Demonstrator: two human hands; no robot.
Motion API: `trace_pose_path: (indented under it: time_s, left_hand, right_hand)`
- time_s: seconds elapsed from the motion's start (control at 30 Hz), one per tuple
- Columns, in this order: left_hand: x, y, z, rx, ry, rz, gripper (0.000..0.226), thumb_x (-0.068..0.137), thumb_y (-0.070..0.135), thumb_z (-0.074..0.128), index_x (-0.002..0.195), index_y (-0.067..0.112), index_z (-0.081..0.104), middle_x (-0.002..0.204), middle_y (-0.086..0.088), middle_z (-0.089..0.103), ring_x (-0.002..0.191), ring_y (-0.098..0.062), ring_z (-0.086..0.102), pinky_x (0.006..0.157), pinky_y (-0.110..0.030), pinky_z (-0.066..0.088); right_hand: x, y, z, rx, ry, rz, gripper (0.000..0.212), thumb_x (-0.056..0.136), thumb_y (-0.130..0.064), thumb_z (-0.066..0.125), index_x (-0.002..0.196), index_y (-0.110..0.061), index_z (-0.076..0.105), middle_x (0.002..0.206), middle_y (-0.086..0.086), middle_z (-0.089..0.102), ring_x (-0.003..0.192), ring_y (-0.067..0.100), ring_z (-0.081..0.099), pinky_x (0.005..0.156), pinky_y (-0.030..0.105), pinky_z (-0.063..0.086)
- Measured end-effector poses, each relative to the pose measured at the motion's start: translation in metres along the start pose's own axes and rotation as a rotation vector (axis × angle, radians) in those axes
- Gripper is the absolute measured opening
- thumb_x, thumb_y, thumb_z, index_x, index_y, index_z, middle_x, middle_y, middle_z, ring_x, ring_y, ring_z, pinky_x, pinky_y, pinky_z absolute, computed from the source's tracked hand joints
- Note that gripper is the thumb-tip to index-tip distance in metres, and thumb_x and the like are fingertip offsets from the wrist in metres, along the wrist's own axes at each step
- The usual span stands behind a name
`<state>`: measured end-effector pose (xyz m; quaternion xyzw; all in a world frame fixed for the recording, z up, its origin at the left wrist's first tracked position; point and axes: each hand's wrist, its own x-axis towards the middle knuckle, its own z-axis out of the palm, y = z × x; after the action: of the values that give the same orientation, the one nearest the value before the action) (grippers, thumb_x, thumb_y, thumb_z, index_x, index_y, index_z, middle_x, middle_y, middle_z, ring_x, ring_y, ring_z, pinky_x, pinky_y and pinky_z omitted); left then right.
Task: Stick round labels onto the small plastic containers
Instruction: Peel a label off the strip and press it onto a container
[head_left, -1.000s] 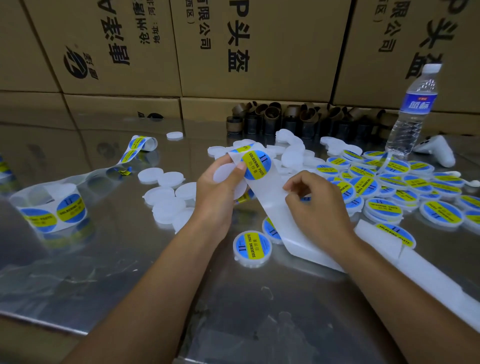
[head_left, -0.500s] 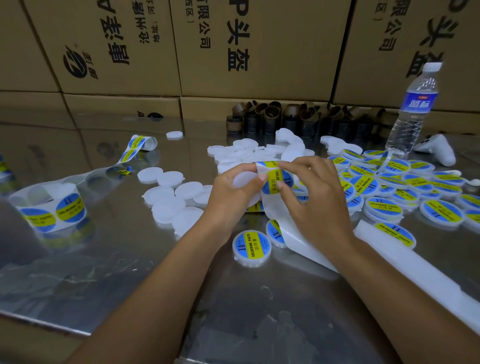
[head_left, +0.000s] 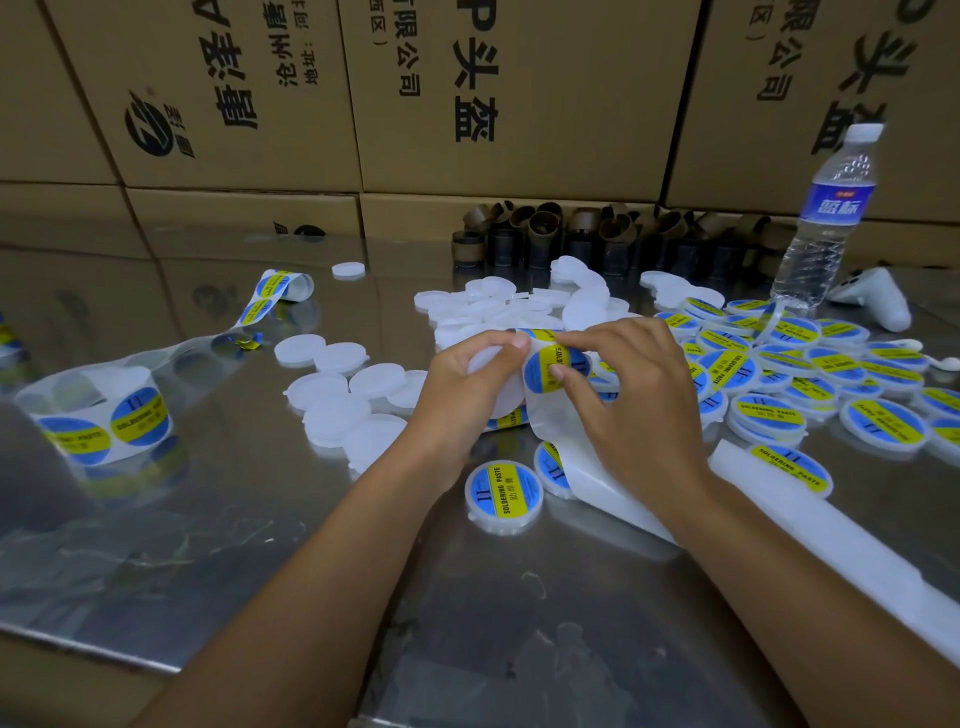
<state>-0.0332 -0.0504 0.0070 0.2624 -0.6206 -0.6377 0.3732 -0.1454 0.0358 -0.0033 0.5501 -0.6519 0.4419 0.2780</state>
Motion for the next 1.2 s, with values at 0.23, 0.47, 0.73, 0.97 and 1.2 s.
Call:
trace_pose_path:
  time_s: [0.23,0.47,0.73,0.97,1.2]
  left_hand:
    - [-0.002,0.001,0.0,-0.01,0.023,0.0,0.021,0.09,0.03,0.062,0.07,0.028,0.069,0.093,-0.007,0.068,0.104,-0.038,0.063,0.088,-0.059,0.05]
    - [0.001,-0.001,-0.003,0.012,0.135,-0.01,0.013,0.087,0.032,0.066,0.074,0.033,0.068,0.097,-0.005,0.071,0.089,-0.029,0.069,0.069,-0.054,0.057]
    - [0.006,-0.003,-0.006,-0.085,0.189,-0.07,0.011,0.087,0.031,0.067,0.076,0.028,0.065,0.06,0.004,0.064,0.055,-0.011,0.062,0.056,-0.035,0.05]
    - [0.008,-0.004,-0.007,-0.135,0.213,-0.059,0.009,0.087,0.027,0.067,0.079,0.024,0.066,0.067,-0.001,0.067,0.059,-0.017,0.062,0.056,-0.033,0.054]
    - [0.015,-0.009,-0.012,-0.172,0.31,-0.007,0.008,0.086,0.029,0.068,0.081,0.022,0.066,0.064,0.009,0.07,0.058,-0.004,0.066,0.052,-0.021,0.053]
  right_hand:
    - [0.0,-0.002,-0.001,0.001,0.003,-0.005,0.012,0.078,-0.012,0.07,0.09,-0.011,0.069,0.088,0.001,0.068,0.089,0.028,0.057,0.081,0.03,0.035]
    - [0.0,-0.005,0.0,-0.007,0.01,-0.01,0.011,0.074,-0.005,0.067,0.082,-0.013,0.07,0.084,0.002,0.065,0.086,0.028,0.057,0.079,0.031,0.035]
    - [0.002,-0.012,-0.001,0.103,0.037,0.05,0.01,0.072,-0.005,0.061,0.077,-0.012,0.066,0.079,-0.007,0.061,0.083,0.021,0.056,0.079,0.034,0.037]
    - [0.008,-0.019,-0.007,0.347,0.113,0.299,0.012,0.07,-0.007,0.054,0.072,-0.018,0.058,0.071,-0.013,0.057,0.075,0.006,0.053,0.077,0.015,0.038]
    - [0.012,-0.016,-0.012,0.527,0.167,0.478,0.032,0.079,0.004,0.058,0.07,-0.026,0.056,0.071,-0.015,0.058,0.071,-0.003,0.054,0.077,0.015,0.041]
